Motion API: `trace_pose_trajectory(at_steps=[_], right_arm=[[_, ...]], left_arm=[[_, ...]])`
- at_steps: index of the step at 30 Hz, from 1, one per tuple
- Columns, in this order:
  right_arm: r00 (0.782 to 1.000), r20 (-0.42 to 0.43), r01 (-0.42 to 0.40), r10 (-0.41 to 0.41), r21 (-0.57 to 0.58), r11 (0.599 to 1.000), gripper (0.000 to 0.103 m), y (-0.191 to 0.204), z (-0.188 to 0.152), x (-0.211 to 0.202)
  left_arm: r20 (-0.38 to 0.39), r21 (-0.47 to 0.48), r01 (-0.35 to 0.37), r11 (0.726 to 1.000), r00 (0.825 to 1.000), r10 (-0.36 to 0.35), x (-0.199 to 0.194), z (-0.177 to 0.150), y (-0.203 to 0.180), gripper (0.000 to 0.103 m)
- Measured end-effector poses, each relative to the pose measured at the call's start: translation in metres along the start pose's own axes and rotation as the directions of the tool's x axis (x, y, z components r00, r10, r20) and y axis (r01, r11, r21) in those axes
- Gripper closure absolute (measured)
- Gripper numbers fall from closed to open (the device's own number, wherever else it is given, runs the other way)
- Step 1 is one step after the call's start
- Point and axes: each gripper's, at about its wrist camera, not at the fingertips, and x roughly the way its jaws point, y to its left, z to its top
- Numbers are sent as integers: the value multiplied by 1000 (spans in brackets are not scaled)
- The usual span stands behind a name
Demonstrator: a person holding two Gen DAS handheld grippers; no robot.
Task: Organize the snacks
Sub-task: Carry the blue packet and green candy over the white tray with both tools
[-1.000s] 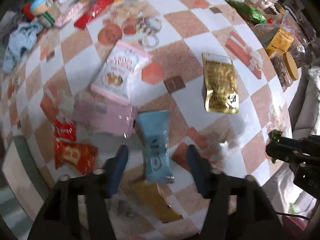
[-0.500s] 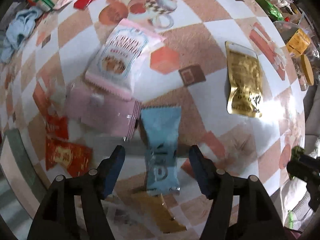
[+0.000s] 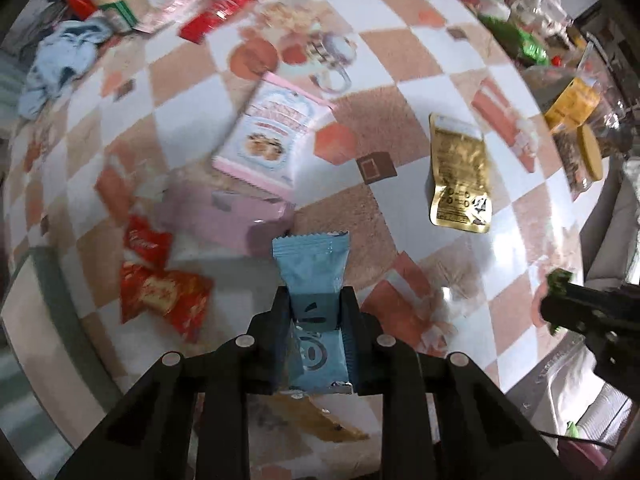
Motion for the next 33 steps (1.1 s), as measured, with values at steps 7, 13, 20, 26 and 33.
trace_pose_trajectory(at_steps=[7, 13, 20, 26, 33], right_arm=[[1000, 12, -5, 6, -53, 999, 83, 30, 2, -6], [1000, 28, -4, 7, -117, 993, 83, 61, 3, -14], [999, 33, 0, 7, -197, 981, 83, 96, 0, -19], [1000, 28, 2, 5, -257, 967, 82, 126, 0, -18], [1000, 20, 7, 0, -341, 940, 83, 163, -1, -18]], left_arm=[[66, -83, 31, 996, 997, -25, -42, -37, 43, 77], [77, -173, 35, 984, 997, -21, -52, -44, 68, 77], [91, -233, 16, 972, 996, 6, -66, -72, 89, 77], [90, -304, -4, 953, 995, 33, -71, -94, 112, 77], [104, -384, -16, 923, 993, 60, -79, -116, 141, 77]])
